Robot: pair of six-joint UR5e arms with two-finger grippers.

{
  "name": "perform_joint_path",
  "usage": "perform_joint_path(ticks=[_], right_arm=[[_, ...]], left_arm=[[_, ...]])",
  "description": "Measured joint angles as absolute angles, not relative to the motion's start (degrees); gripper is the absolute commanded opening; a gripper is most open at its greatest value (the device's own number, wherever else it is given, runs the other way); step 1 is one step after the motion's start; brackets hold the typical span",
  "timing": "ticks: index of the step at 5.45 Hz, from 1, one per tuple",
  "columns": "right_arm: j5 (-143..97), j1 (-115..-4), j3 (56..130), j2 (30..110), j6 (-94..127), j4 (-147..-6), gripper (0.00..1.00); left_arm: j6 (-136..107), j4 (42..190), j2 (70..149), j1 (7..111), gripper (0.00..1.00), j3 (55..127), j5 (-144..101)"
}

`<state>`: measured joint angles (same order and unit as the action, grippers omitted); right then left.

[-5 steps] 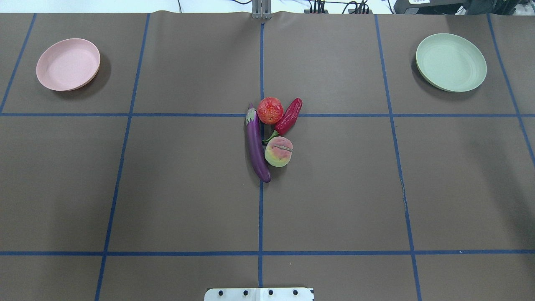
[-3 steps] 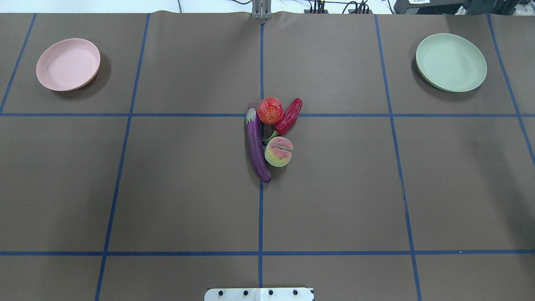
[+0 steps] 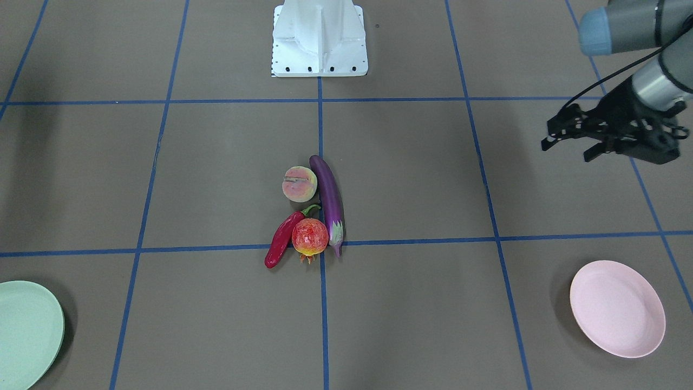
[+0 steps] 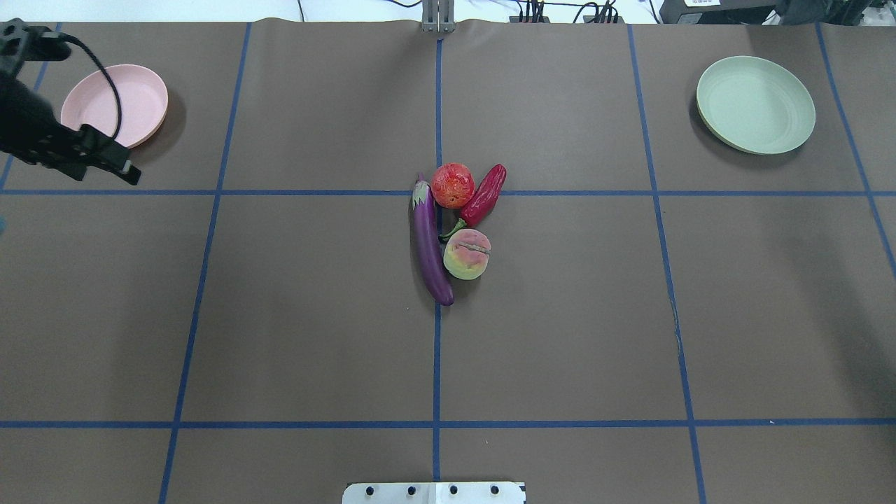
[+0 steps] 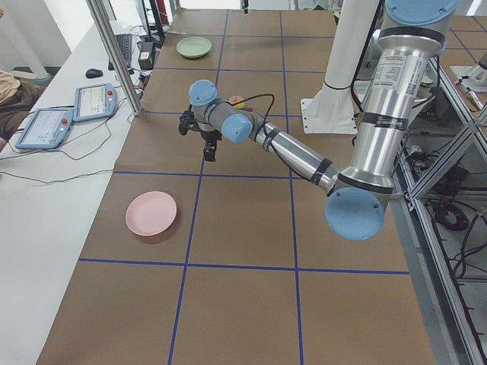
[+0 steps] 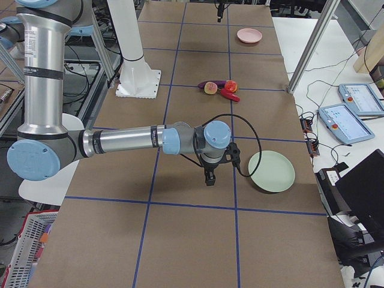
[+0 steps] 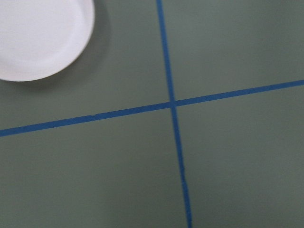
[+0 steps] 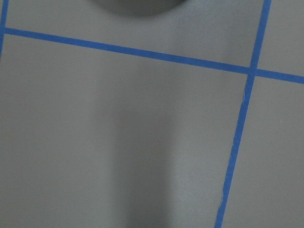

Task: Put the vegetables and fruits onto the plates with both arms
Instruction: 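Reach the left gripper down to the purple eggplant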

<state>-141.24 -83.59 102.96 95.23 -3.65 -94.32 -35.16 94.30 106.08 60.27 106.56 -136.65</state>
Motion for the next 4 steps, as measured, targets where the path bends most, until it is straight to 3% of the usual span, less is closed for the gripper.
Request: perform_joint_path(ticks=[4], right_arm=[[-142.1,-83.6,103.0,95.2,-3.5,-94.3,1.00]], left_arm=[[-47.9,94.8,129.3,45.4,1.00,87.3,-128.0]])
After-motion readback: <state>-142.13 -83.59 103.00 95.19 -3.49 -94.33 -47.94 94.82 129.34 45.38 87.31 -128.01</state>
